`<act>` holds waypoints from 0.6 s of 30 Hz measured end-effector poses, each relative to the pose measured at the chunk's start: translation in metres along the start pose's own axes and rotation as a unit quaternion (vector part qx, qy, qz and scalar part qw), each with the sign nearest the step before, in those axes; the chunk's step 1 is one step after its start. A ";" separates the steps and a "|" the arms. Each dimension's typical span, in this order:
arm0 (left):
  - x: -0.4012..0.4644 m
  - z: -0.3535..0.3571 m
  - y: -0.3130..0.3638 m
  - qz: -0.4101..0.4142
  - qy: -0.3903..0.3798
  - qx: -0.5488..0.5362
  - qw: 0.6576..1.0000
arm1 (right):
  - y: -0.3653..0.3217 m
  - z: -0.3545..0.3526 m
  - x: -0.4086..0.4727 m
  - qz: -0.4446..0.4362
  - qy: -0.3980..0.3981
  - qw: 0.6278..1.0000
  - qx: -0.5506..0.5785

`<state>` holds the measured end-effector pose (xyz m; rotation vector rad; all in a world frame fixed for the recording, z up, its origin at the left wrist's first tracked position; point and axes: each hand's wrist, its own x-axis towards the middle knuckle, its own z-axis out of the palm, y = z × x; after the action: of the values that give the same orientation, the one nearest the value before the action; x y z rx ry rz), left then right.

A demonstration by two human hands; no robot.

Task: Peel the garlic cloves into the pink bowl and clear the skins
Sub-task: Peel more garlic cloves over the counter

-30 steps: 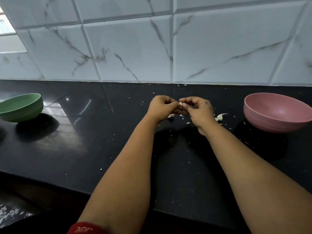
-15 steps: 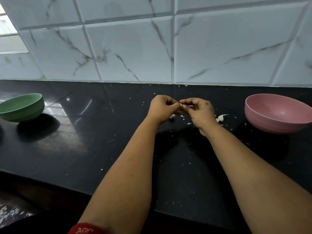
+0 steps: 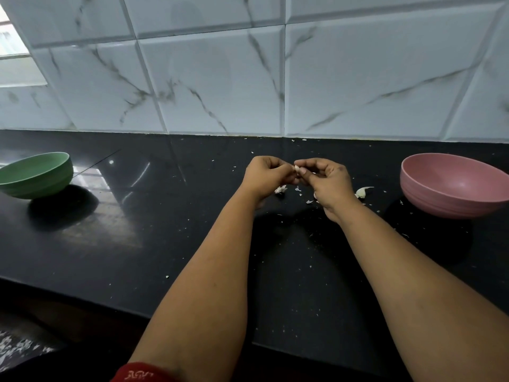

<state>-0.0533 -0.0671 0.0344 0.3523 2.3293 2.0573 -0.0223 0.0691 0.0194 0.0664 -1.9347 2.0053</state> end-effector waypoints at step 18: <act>-0.001 0.000 0.003 -0.023 0.007 -0.010 1.000 | 0.004 -0.002 0.002 -0.038 -0.018 0.996 -0.081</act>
<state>-0.0516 -0.0667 0.0369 0.2834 2.3001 2.0672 -0.0248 0.0717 0.0154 0.1331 -2.0771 1.8043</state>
